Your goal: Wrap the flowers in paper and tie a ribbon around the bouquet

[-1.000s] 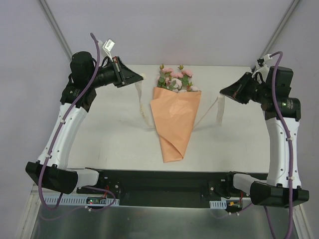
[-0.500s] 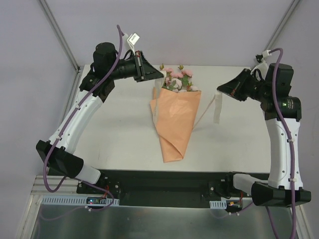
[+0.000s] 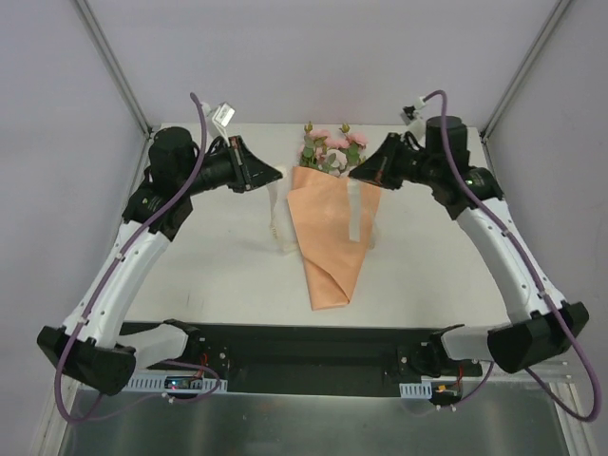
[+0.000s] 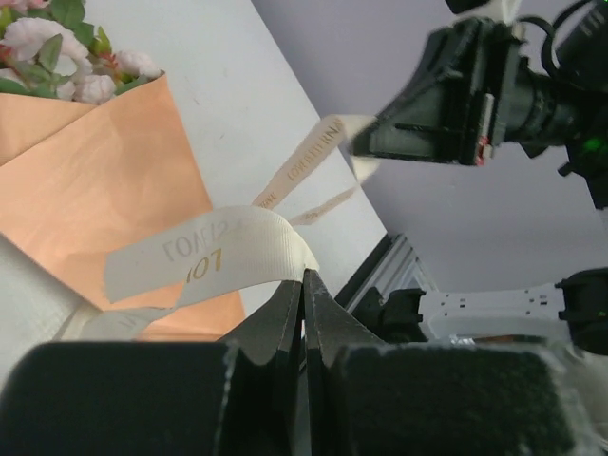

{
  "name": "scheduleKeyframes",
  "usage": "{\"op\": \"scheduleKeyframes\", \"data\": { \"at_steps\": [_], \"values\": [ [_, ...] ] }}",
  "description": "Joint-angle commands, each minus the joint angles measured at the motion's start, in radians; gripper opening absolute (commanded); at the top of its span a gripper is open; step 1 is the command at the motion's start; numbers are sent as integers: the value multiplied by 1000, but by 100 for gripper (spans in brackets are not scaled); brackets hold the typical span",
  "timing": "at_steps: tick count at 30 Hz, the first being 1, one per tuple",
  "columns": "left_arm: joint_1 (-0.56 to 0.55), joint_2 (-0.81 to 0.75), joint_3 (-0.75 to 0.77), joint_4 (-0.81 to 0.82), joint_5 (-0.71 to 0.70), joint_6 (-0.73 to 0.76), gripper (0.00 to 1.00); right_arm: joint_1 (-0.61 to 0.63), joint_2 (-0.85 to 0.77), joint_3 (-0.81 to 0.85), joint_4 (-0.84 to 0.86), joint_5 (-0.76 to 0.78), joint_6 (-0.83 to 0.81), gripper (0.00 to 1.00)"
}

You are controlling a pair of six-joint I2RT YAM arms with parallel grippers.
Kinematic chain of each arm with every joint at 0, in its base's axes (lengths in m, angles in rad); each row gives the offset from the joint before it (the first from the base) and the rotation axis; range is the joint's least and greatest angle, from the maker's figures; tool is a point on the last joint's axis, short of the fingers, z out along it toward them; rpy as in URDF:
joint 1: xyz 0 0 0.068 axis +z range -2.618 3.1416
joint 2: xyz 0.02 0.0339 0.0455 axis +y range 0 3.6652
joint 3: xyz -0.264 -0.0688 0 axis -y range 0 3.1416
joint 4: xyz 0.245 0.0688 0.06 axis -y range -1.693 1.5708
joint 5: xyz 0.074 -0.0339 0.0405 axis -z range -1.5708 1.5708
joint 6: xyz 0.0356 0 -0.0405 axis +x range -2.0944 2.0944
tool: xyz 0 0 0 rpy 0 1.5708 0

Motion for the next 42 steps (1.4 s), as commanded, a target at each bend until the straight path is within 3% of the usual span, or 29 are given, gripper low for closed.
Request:
{"op": "scheduleKeyframes", "data": {
  "at_steps": [1, 8, 12, 17, 21, 23, 24, 27, 35, 38, 42],
  "values": [
    [5, -158, -113, -41, -107, 103, 0, 143, 126, -18, 323, 74, 161, 1],
    [5, -367, -297, -219, -208, 146, 0, 325, 449, 78, 681, 180, 259, 1],
    [5, -332, -285, -221, -36, 69, 0, 405, 705, 188, 686, 158, 259, 1],
    [-1, -202, -142, -147, 106, 9, 0, 451, 788, 169, 678, 155, 243, 3],
    [-33, -75, -75, -25, 148, -80, 0, 462, 841, 247, 507, 103, 177, 6],
    [-47, -39, -35, 9, 145, -98, 0, 453, 803, 222, 470, 91, 122, 13],
    [-51, -9, -24, 31, 140, -103, 0, 447, 772, 198, 442, 97, 105, 25],
    [-58, 53, 7, 55, 126, -120, 0, 381, 591, 8, 437, 100, 57, 47],
    [-61, 284, 125, 71, 146, -127, 0, 131, 158, -409, 284, 42, -289, 52],
    [-71, 421, 226, 71, 161, -129, 0, 109, 37, -491, 223, 224, -515, 55],
    [-82, 623, 347, 68, 183, -183, 0, 120, -12, -643, 356, 333, -641, 56]
  ]
}}
